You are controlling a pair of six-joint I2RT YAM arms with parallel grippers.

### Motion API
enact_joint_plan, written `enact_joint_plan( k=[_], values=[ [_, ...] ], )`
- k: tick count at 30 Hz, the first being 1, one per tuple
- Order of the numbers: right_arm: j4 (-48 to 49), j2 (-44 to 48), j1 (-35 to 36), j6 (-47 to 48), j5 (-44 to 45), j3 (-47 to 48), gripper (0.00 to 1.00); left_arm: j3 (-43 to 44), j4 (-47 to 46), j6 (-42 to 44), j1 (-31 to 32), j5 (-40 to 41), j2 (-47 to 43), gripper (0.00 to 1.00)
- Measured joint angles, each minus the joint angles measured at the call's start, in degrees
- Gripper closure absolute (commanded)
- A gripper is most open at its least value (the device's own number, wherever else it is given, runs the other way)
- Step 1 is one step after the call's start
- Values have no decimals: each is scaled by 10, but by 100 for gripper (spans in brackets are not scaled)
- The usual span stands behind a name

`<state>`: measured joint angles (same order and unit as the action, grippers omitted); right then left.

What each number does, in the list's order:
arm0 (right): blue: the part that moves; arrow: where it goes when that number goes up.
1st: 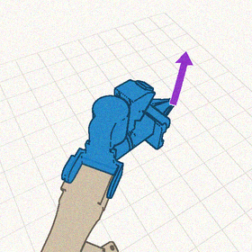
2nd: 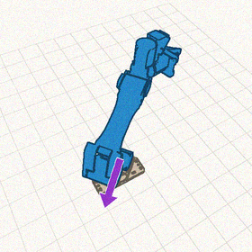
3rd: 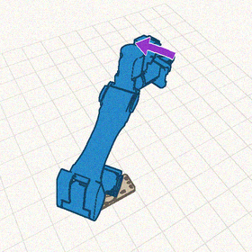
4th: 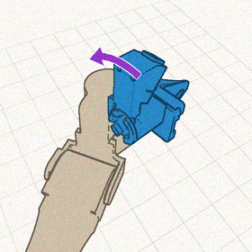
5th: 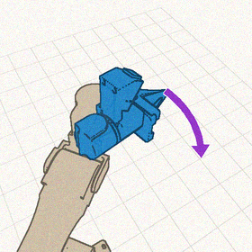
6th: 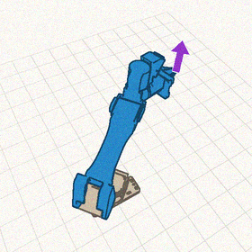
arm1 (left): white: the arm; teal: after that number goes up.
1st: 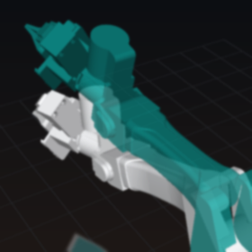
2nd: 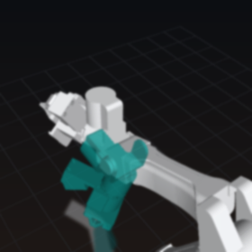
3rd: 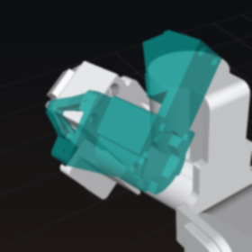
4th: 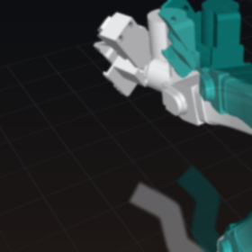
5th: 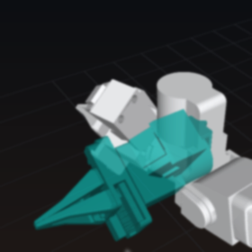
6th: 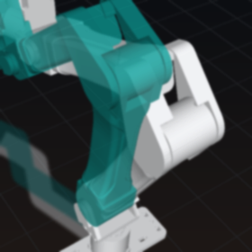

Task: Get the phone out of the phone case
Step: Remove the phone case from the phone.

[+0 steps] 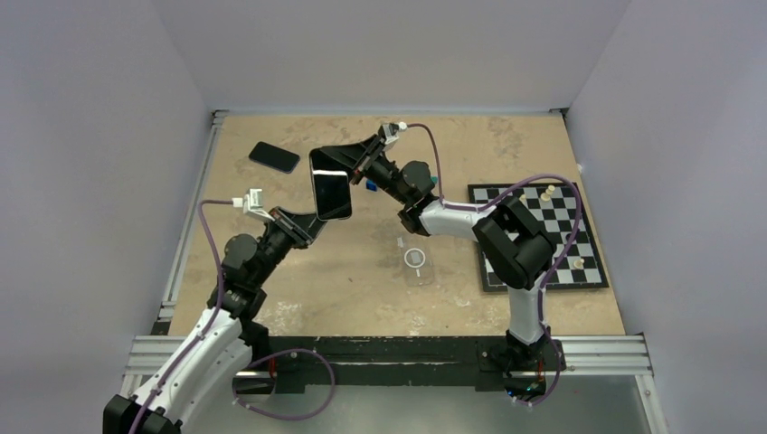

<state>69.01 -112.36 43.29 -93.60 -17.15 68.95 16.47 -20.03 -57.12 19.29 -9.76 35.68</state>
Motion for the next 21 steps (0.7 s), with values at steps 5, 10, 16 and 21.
enact_joint_plan(
  k=[5, 10, 16, 21],
  values=[
    [1, 0, 0, -52, 33, 1, 100, 18, 11, 30, 3, 31, -5, 100],
    [20, -7, 3, -80, 37, 8, 100, 18, 11, 40, 3, 39, -23, 100],
    [43, -29, 3, -105, 35, 8, 100, 17, 42, 63, 3, 44, -36, 100],
    [43, -37, 1, -112, 13, 23, 100, 17, 45, 51, 1, 27, -37, 97]
  ],
)
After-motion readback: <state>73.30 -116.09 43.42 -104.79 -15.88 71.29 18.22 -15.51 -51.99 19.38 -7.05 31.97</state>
